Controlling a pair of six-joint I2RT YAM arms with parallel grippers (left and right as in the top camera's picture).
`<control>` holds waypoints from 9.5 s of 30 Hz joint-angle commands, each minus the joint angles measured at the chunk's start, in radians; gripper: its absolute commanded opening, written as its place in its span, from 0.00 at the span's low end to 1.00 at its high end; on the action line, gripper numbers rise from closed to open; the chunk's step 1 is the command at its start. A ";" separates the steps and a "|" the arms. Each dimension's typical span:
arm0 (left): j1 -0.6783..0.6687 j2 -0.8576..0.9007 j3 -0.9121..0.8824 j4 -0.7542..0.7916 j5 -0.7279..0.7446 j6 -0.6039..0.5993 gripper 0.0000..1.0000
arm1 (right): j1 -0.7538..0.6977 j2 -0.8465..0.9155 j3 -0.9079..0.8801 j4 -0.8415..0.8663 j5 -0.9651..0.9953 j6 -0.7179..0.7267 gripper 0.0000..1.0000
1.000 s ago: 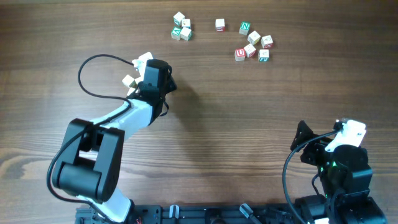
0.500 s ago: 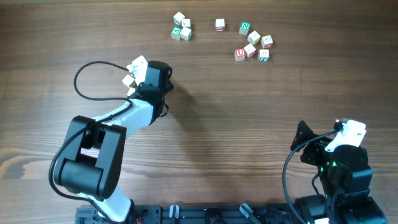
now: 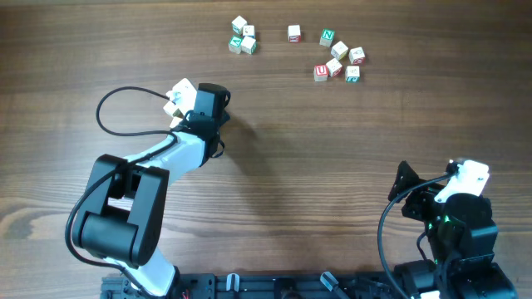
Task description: Form a circle
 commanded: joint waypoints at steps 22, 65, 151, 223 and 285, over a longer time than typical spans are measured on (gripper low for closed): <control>0.006 0.011 -0.005 -0.027 -0.074 -0.085 0.04 | 0.001 0.003 -0.004 0.002 -0.006 -0.010 1.00; 0.017 0.011 -0.005 -0.019 -0.069 -0.085 0.04 | 0.001 0.003 -0.004 0.002 -0.006 -0.010 1.00; 0.065 -0.119 -0.007 -0.388 0.103 -0.242 0.04 | 0.001 0.003 -0.004 0.002 -0.006 -0.010 1.00; 0.142 -0.017 -0.006 -0.174 0.118 -0.181 0.04 | 0.001 0.003 -0.004 0.002 -0.006 -0.010 1.00; 0.194 -0.166 -0.063 -0.387 0.062 -0.451 0.04 | 0.001 0.003 -0.004 0.002 -0.006 -0.010 1.00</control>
